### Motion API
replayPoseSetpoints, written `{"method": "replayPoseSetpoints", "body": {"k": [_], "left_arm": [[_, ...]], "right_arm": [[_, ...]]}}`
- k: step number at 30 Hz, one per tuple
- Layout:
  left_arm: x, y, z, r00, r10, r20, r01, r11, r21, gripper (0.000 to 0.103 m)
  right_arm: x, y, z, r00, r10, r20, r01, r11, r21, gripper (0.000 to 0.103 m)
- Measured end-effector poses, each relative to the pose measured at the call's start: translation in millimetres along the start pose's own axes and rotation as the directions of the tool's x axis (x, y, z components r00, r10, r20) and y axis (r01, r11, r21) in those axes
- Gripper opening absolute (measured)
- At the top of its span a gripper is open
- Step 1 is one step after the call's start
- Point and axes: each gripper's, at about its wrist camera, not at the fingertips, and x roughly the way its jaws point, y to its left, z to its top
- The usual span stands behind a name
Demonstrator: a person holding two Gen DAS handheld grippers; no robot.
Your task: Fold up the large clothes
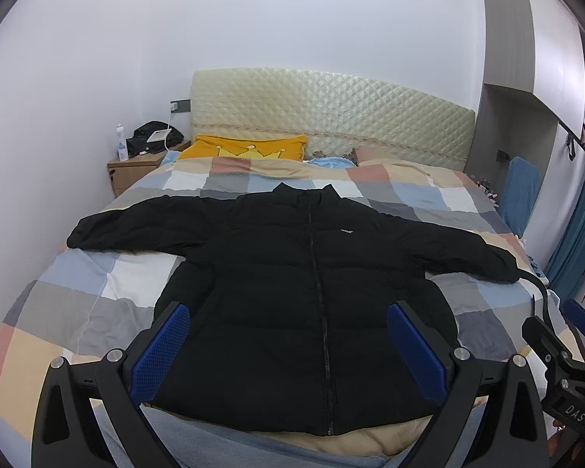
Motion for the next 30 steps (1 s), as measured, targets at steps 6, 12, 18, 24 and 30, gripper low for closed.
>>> {"method": "replayPoseSetpoints", "body": {"k": [6,12,18,24,30], "left_arm": [[1.2,-4.2,-1.0,1.000,-0.005,-0.002,0.005,1.000,0.007,0.102],[0.8,-0.9,-1.7,1.000,-0.014,-0.005,0.014,1.000,0.003,0.102],[0.6,1.9,-0.3,1.000,-0.019,-0.005,0.019,1.000,-0.008,0.102],[3.1,2.7,1.4,1.000,-0.016,-0.015,0.015,1.000,-0.017,0.102],[3.9,0.7,0.6,1.000,-0.018,-0.014,0.018,1.000,-0.016,0.102]], "right_arm": [[-1.7,0.2,0.5,1.000,-0.009,-0.001,0.009,1.000,0.001,0.103],[-3.0,0.0,0.5,1.000,-0.009,-0.002,0.009,1.000,0.000,0.103],[-3.1,0.1,1.6,1.000,-0.009,-0.004,0.009,1.000,-0.002,0.103],[-1.6,1.3,2.6,1.000,-0.014,-0.005,0.014,1.000,0.000,0.103],[0.0,2.0,1.7,1.000,-0.011,-0.010,0.011,1.000,0.000,0.103]]}}
